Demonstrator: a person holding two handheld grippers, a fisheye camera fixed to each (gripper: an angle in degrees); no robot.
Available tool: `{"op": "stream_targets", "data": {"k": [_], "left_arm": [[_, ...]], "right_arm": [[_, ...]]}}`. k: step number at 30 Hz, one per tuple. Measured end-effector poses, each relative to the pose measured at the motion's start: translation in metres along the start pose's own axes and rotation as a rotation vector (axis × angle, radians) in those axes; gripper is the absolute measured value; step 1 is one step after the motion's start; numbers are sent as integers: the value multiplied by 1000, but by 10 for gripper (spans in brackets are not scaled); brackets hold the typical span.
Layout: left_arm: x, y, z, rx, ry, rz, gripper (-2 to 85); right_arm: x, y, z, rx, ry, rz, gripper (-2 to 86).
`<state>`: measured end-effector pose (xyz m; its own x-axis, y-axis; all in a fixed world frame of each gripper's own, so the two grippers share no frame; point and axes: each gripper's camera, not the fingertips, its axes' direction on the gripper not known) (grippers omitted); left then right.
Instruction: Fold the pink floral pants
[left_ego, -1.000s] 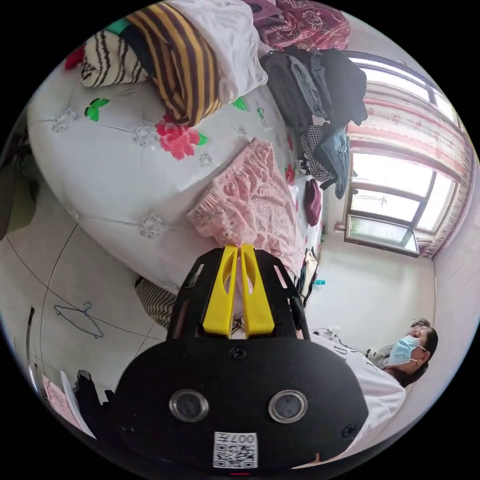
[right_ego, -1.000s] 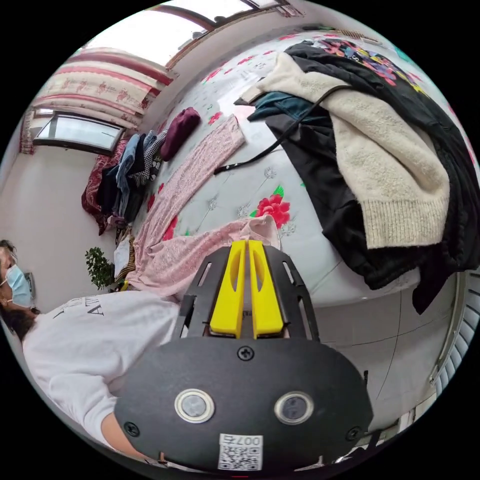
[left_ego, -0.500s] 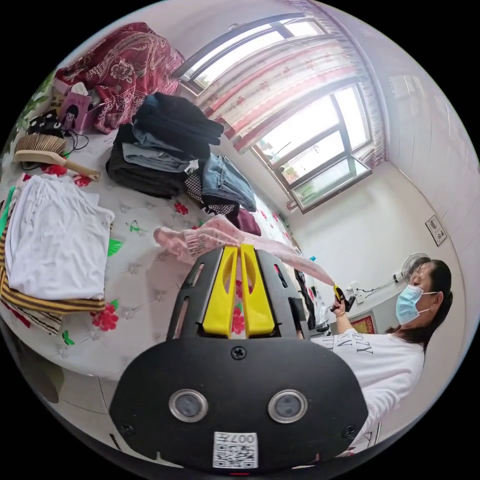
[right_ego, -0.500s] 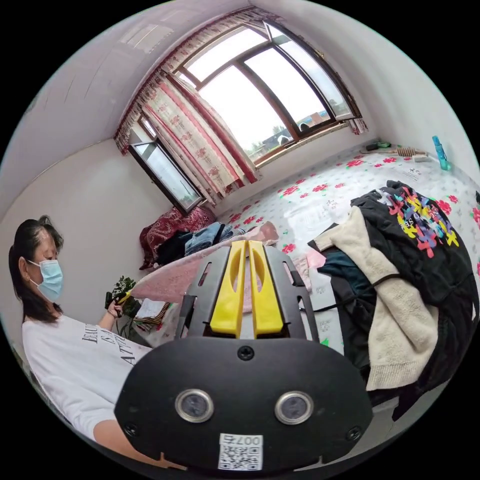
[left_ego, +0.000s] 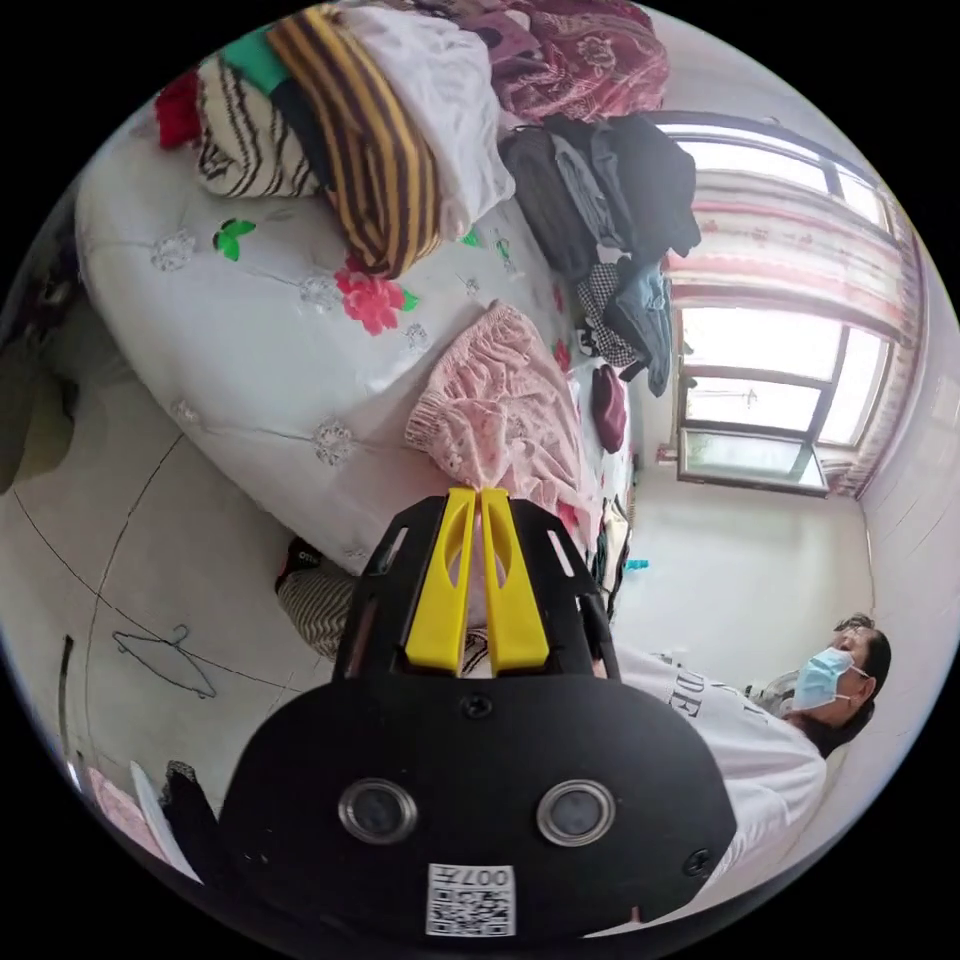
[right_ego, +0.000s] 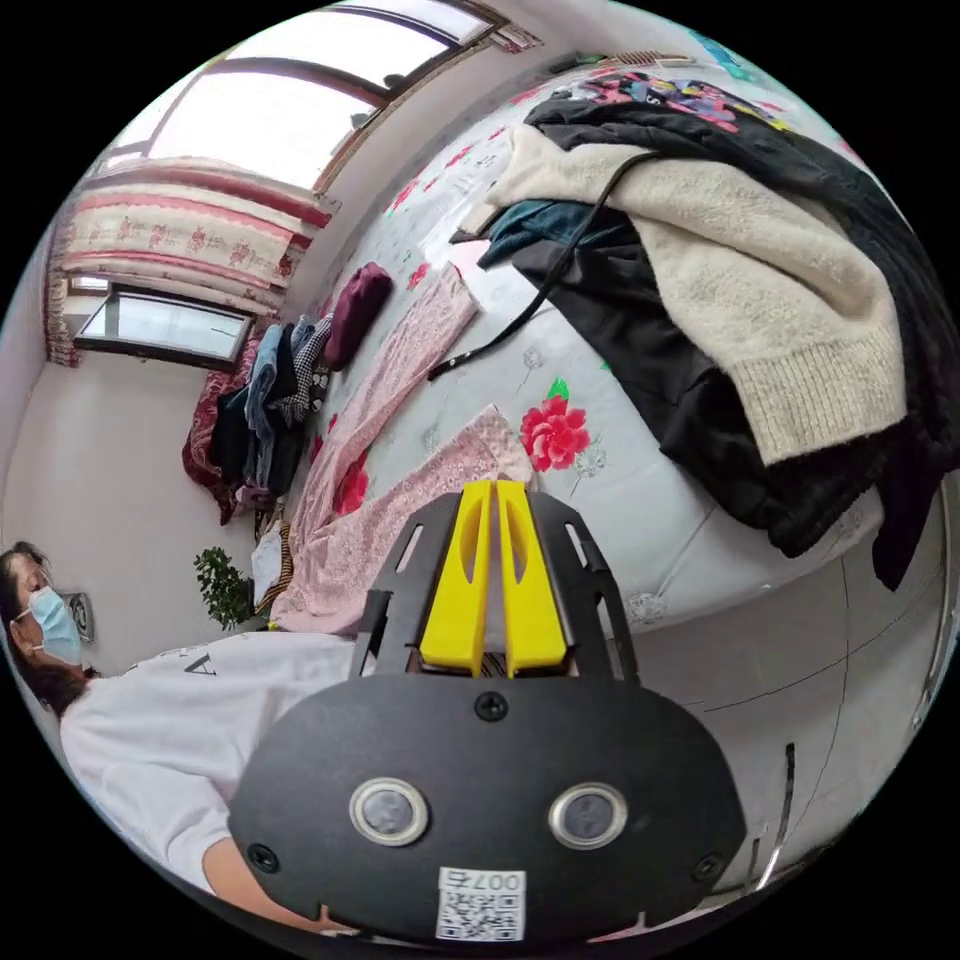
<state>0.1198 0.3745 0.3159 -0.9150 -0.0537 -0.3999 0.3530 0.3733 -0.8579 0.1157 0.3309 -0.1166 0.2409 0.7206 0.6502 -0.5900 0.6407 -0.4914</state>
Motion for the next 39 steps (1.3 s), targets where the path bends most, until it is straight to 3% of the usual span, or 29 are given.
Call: {"op": "stream_targets", "data": {"k": [5,8,12,15,27,39], "left_arm": [[39,3,-26,83,35,171,-10],[-3,19,-25,80,48,36,-10],[0,38,-39,157,141,93,-10],[15,44,-55,236,169,178,-10],[-24,78,-69,348,216,71,-10],[32,-79,-9,349,138,60,-10]], "right_arm": [[-34,0,-41,164,-68,-140,-3],[-15,11,-32,58,-47,-43,-3],[-20,35,-68,356,-289,-86,-3],[-25,38,-72,347,-282,-96,-2],[-33,44,-60,429,-362,-21,-3],[-146,-122,-5,365,-196,-98,-3]]}}
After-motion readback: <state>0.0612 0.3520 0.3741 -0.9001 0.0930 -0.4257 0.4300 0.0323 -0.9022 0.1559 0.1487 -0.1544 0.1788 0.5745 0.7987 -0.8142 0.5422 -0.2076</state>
